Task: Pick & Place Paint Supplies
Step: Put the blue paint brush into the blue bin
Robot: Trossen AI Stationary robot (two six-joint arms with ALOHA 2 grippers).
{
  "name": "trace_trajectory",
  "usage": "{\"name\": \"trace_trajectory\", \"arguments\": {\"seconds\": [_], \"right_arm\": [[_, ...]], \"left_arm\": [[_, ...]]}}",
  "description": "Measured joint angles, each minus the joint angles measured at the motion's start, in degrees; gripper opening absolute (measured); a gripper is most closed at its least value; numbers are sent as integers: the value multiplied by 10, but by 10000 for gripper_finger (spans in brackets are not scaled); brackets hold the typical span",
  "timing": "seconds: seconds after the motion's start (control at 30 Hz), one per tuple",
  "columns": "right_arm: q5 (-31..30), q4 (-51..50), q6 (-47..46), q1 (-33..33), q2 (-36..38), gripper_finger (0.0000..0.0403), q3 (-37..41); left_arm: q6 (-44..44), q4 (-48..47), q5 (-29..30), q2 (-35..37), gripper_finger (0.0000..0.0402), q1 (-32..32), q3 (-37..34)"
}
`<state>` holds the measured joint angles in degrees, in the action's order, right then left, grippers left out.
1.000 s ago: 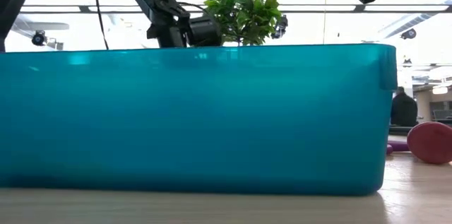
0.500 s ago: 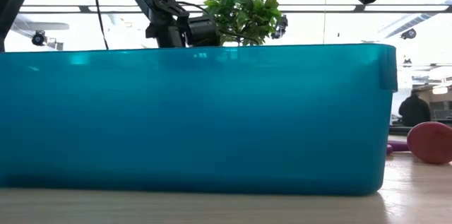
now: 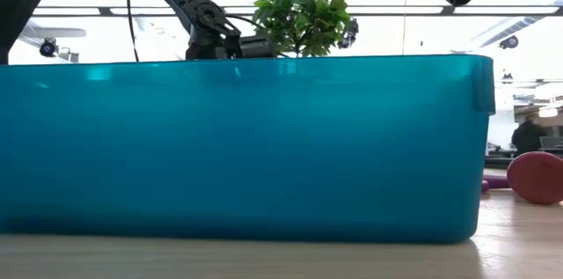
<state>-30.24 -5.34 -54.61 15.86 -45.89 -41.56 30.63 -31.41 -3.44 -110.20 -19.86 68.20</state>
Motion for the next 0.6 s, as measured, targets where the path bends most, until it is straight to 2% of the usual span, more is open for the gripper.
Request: {"name": "trace_trajectory", "arguments": {"seconds": [0.6], "right_arm": [[0,-4,-5,0,0,238,0]], "left_arm": [[7,32,-6,-2,85,-4,-12]]}}
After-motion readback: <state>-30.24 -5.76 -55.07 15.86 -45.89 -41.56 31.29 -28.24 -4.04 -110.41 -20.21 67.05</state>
